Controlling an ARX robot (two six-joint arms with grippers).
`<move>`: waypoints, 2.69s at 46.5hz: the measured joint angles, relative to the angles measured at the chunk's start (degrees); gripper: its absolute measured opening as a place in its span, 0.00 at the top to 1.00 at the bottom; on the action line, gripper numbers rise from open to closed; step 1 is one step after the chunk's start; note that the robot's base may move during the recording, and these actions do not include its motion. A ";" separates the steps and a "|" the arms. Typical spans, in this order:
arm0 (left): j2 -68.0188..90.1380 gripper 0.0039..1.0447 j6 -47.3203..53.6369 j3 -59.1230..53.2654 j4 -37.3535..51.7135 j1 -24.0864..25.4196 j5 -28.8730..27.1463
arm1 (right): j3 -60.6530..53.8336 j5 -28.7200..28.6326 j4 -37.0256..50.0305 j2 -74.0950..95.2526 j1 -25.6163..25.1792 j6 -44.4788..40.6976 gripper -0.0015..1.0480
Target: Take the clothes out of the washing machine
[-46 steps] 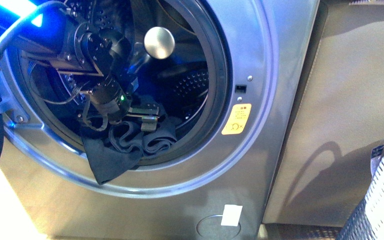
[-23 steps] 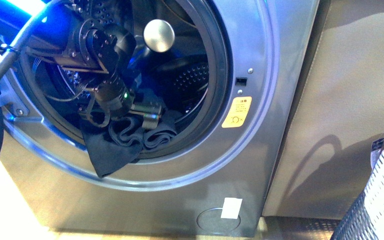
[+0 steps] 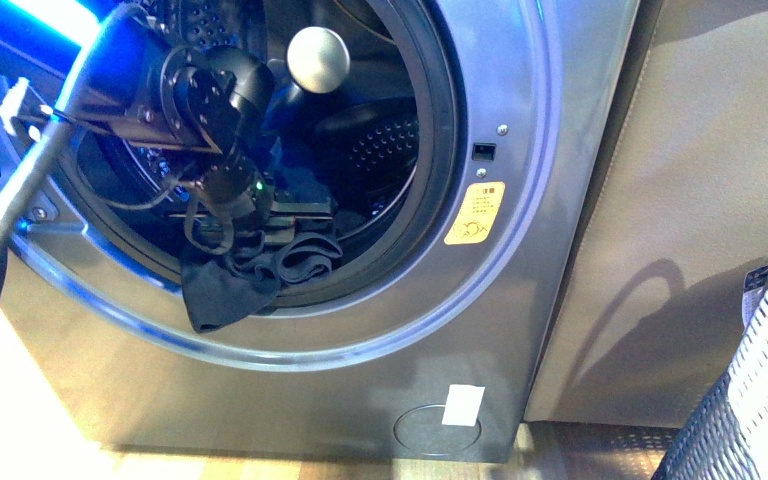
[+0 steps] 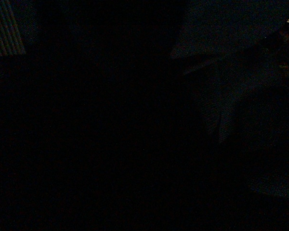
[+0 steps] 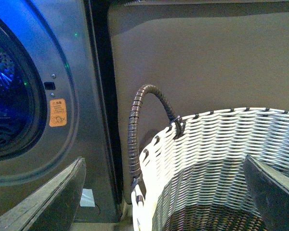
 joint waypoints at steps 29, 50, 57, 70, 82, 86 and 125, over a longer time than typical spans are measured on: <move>-20.65 0.91 5.64 -30.71 21.86 -0.61 0.24 | 0.00 0.00 0.00 0.00 0.00 0.00 0.07; -45.66 0.91 10.95 -55.80 36.61 1.03 6.29 | 0.00 0.00 0.00 0.00 0.00 0.00 0.07; -59.19 0.91 10.97 -63.25 36.94 3.06 11.82 | 0.00 0.00 0.00 0.00 0.00 0.00 0.07; -77.70 0.91 11.96 -65.16 30.84 4.02 17.84 | 0.00 0.00 0.00 0.00 0.00 0.00 0.07; -86.95 0.91 14.03 -57.55 24.92 2.43 21.49 | 0.00 0.00 0.00 0.00 0.00 0.00 0.07; -87.45 0.91 14.29 -52.70 22.93 0.87 22.05 | 0.00 0.00 0.00 0.00 0.00 0.00 0.07; -54.84 0.91 14.64 16.96 -13.99 -11.63 27.06 | 0.00 0.00 0.00 0.00 0.00 0.00 0.07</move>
